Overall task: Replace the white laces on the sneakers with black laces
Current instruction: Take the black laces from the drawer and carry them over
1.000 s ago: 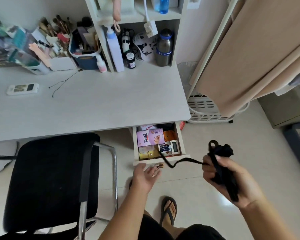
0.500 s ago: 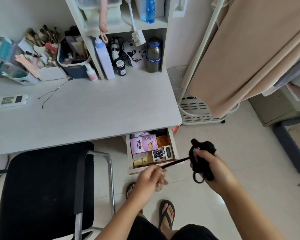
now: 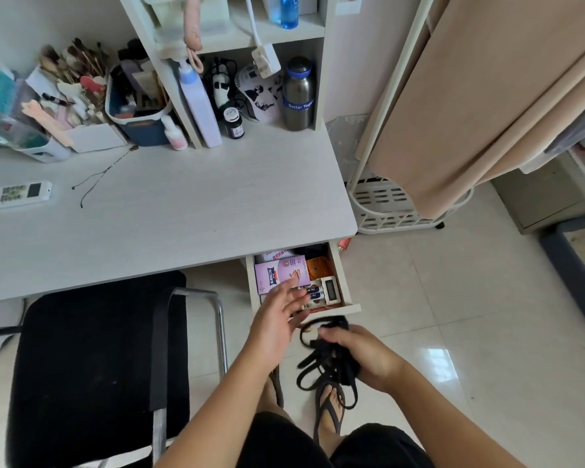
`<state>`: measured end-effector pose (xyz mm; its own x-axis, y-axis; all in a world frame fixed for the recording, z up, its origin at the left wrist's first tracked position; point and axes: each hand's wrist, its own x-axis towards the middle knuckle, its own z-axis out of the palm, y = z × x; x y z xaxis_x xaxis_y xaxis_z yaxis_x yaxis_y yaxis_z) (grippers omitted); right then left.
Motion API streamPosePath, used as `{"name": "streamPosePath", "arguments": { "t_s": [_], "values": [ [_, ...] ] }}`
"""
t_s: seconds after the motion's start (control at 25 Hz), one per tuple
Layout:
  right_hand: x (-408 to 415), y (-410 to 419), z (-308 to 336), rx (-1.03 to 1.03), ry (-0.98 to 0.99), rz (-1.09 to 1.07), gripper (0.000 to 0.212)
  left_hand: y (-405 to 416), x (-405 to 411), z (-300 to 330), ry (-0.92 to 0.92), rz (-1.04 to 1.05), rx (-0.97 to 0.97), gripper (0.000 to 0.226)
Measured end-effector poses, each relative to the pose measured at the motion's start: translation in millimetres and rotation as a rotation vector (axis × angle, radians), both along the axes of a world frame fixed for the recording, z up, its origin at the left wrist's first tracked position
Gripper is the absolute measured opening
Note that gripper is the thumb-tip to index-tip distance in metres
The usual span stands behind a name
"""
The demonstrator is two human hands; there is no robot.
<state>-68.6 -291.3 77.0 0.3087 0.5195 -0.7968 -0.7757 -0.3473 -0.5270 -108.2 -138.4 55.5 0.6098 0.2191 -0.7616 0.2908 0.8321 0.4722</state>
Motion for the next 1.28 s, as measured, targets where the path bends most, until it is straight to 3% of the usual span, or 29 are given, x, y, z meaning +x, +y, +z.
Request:
{"name": "streamPosePath", "arguments": {
  "t_s": [0.08, 0.16, 0.2, 0.32, 0.56, 0.88, 1.0, 1.08, 1.16, 1.28],
  "values": [
    [8, -3, 0, -0.031, 0.061, -0.215, 0.013, 0, -19, -28, 0.226, -0.024, 0.070, 0.026],
    [14, -5, -4, 0.011, 0.154, -0.483, 0.009, -12, -31, -53, 0.418, 0.033, -0.117, 0.041],
    [15, -5, -8, 0.023, 0.170, -0.576, 0.010, -18, -30, -63, 0.419, 0.082, -0.243, 0.050],
    [14, -4, -15, -0.026, 0.134, -0.637, 0.023, -24, -3, -73, 0.277, 0.250, -0.425, 0.050],
    [32, -2, -5, 0.025, 0.080, -0.581, 0.025, -2, 22, -79, 0.175, 0.238, -0.391, 0.017],
    [68, 31, 17, 0.249, 0.041, -0.628, 0.030, 47, 102, -84, 0.003, 0.292, -0.318, 0.029],
    [79, 43, 26, 0.334, 0.067, -0.658, 0.019, 50, 114, -83, 0.190, 0.182, -0.166, 0.023],
    [88, 50, 36, 0.401, 0.055, -0.663, 0.021, 47, 118, -69, 0.360, 0.113, -0.172, 0.038],
    [94, 56, 51, 0.414, 0.010, -0.606, 0.021, 52, 108, -31, 0.223, -0.168, -0.181, 0.058],
    [99, 67, 82, 0.298, -0.179, -0.383, 0.012, 67, 101, 49, -0.223, -0.570, -0.093, 0.075]
  ]
}}
